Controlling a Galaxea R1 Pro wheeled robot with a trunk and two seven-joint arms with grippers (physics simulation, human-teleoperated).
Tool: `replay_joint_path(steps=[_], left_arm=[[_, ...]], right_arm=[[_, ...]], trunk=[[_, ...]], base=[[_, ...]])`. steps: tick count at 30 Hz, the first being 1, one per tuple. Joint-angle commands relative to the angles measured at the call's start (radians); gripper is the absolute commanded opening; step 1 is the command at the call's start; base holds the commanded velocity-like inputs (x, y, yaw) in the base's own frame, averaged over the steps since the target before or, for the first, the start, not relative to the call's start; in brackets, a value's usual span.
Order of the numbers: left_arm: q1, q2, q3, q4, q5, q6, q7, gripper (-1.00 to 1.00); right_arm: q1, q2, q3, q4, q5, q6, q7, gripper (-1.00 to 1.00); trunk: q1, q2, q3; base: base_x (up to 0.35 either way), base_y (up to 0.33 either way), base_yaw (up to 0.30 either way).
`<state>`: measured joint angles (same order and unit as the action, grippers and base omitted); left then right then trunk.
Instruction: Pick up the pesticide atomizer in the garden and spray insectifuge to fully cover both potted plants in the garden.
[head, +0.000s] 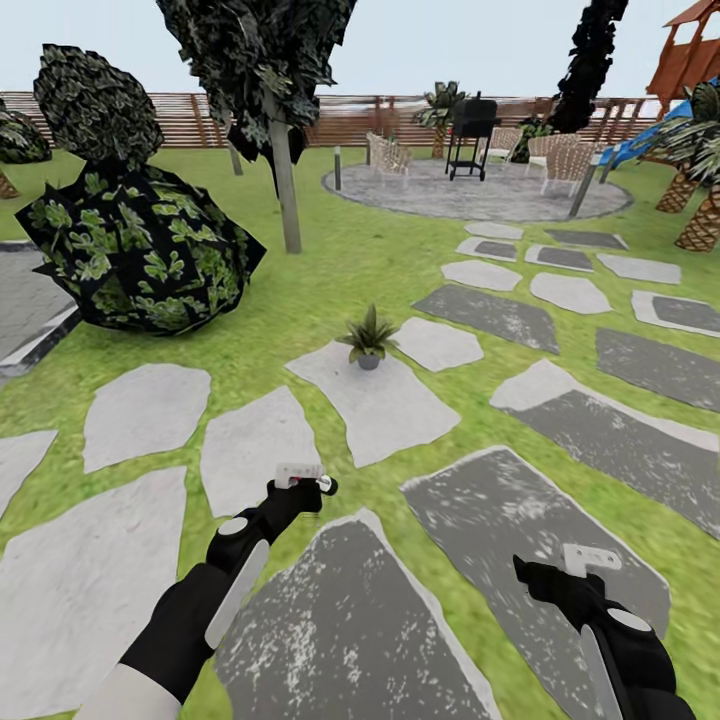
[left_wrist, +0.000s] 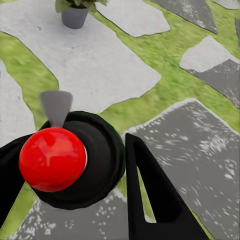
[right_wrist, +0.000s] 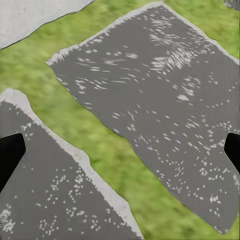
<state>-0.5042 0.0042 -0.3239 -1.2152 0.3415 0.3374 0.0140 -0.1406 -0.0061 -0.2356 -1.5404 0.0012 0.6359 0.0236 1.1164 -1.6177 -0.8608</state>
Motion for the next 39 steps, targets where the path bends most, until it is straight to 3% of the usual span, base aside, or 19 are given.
replay_joint_path(steps=[1,29,39], left_arm=[[-0.001,0.000,-0.001,-0.001,0.007,0.005,0.001,-1.00],[-0.001,0.000,-0.001,-0.001,0.007,0.005,0.001,-1.00],[-0.001,0.000,-0.001,-0.001,0.007,0.005,0.002,-1.00]], right_arm=[[-0.001,0.000,-0.001,-0.001,0.000,0.005,0.002,1.00],[-0.001,0.000,-0.001,-0.001,0.000,0.005,0.002,1.00],[-0.001,-0.001,-0.001,-0.001,0.000,0.037,0.003,1.00]], trunk=[[0.001,0.000,0.001],[0.001,0.000,0.046],[0.001,0.000,0.047]], base=[[0.340,0.000,0.000],[0.340,0.000,0.000],[0.341,0.000,0.000]])
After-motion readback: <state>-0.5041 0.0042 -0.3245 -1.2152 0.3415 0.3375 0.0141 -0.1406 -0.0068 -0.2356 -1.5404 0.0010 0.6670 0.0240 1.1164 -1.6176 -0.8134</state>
